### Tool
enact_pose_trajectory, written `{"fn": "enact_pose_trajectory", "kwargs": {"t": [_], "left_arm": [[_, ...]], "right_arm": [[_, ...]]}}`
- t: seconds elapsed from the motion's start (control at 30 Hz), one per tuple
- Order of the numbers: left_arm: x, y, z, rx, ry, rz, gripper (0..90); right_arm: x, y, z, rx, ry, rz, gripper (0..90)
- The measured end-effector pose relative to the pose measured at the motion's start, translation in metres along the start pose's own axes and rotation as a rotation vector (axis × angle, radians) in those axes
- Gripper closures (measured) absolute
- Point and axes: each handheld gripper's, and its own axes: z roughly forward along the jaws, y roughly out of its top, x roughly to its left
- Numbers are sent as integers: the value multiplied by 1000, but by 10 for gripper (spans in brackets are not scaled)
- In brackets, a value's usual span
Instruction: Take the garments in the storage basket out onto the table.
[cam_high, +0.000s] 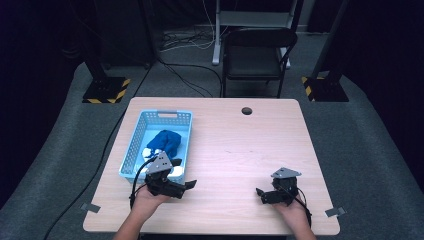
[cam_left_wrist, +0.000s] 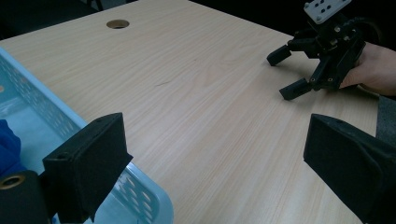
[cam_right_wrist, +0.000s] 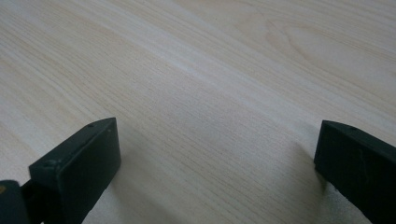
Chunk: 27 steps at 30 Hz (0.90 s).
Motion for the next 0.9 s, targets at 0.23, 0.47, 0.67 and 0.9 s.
{"fn": "enact_pose_trajectory", "kwargs": {"t": [0.23, 0.47, 0.67, 0.9], "left_arm": [[4, -1, 0, 5, 10, -7, 57], [9, -2, 0, 2, 21, -23, 56], [11, -1, -4, -5, 33, -24, 56], [13, 1, -5, -9, 44, -24, 56]], "right_arm": [[0, 0, 0, 0, 0, 0, 0], [0, 0, 0, 0, 0, 0, 0], [0, 0, 0, 0, 0, 0, 0], [0, 0, 0, 0, 0, 0, 0]]}}
